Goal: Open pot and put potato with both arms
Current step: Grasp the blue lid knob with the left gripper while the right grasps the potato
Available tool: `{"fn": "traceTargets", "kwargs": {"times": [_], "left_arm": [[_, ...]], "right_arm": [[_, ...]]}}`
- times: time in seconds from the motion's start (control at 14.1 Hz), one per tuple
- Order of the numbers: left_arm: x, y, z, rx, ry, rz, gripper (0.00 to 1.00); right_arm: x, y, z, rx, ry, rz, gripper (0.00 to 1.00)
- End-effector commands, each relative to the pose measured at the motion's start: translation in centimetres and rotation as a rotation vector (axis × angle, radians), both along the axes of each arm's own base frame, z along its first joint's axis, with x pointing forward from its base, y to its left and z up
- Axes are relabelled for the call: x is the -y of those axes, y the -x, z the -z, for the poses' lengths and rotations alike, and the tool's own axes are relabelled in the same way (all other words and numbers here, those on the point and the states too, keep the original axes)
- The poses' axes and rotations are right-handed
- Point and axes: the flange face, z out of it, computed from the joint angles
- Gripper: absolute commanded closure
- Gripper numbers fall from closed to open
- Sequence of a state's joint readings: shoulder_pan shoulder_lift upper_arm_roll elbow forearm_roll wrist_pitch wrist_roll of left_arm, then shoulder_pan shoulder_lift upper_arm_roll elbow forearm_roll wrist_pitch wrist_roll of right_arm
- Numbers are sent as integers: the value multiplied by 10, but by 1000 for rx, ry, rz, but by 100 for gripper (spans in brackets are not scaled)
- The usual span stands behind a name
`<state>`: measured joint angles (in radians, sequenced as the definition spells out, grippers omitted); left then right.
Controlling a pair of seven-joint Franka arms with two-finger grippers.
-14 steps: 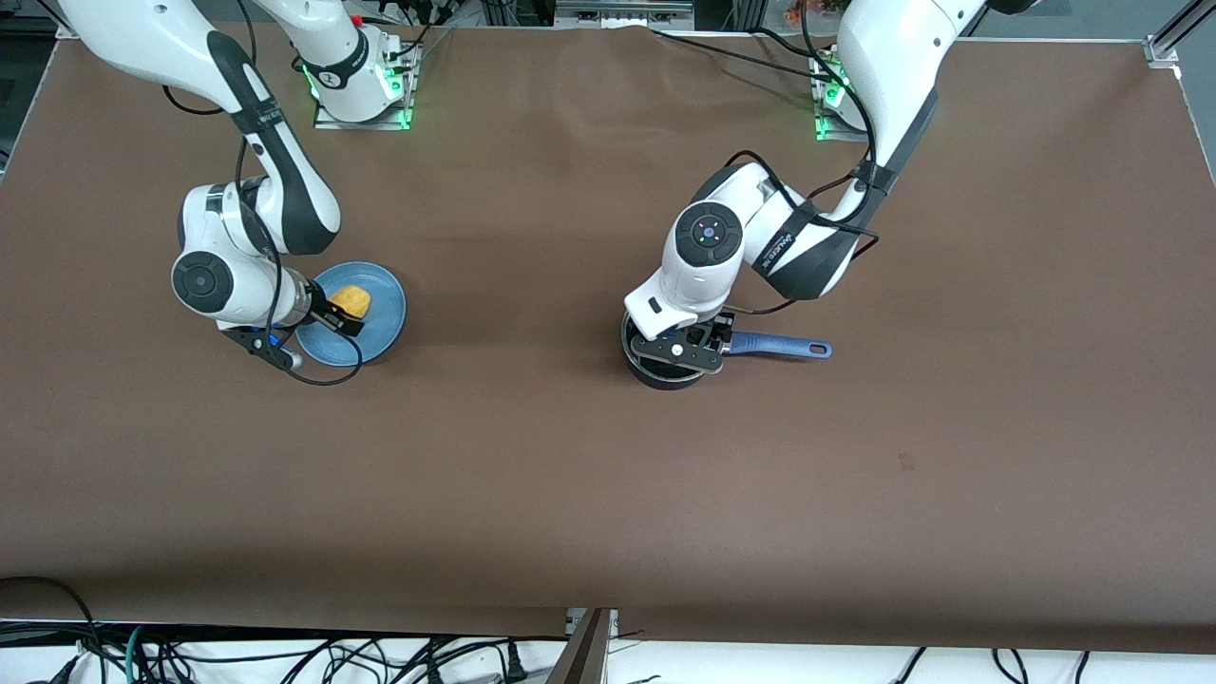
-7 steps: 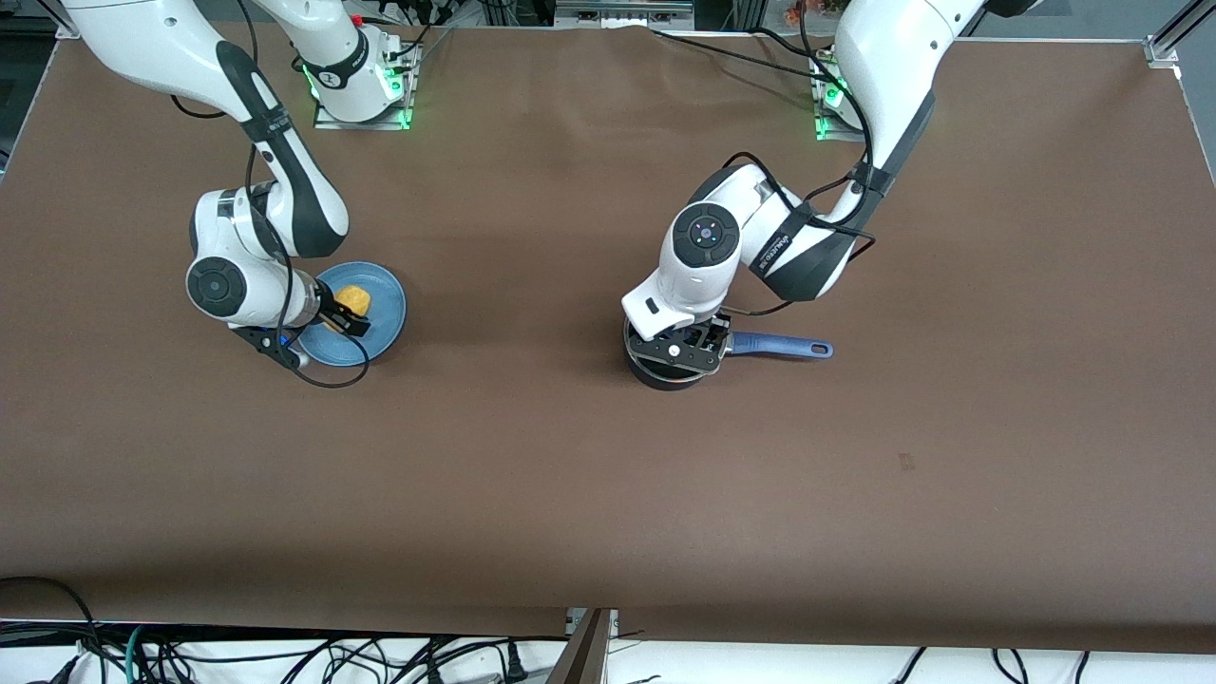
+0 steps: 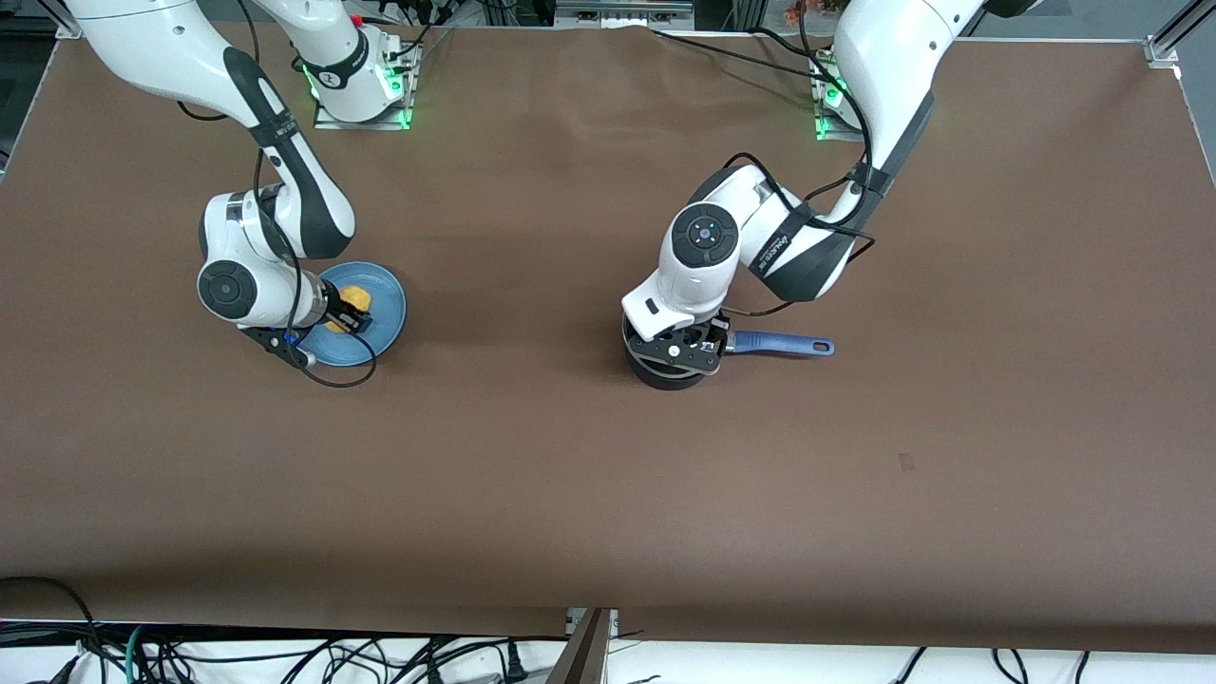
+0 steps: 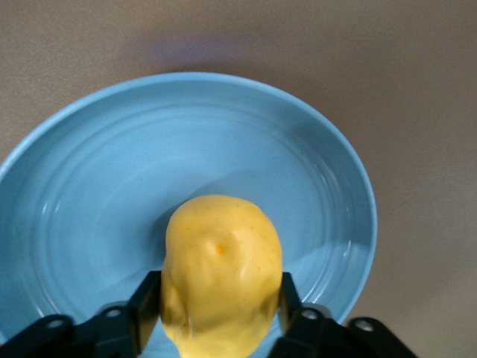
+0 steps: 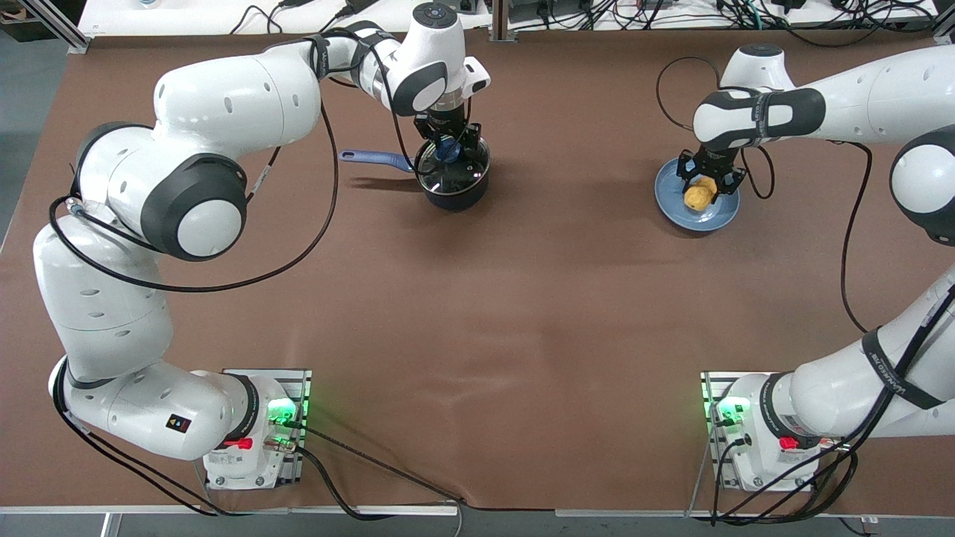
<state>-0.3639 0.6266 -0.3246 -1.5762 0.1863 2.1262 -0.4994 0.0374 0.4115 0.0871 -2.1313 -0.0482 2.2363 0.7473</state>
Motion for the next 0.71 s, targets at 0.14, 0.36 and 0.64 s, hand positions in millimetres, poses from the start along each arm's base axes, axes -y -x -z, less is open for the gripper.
{"fn": "traceTargets", "kwargs": {"times": [0.14,0.36,0.64], "left_arm": [[-3,-2,-1,0,-36,5,92],[-9,-3,-13,-16,-62,3,100],[-10,-1,-59,-29,-87,-6,100]], "right_arm": [[-4,-2,-9,17,-10,-18,82],[-4,-20,-38,23,-28,-82,82],[-17,-40,-68,51,-38,-112,82]]}}
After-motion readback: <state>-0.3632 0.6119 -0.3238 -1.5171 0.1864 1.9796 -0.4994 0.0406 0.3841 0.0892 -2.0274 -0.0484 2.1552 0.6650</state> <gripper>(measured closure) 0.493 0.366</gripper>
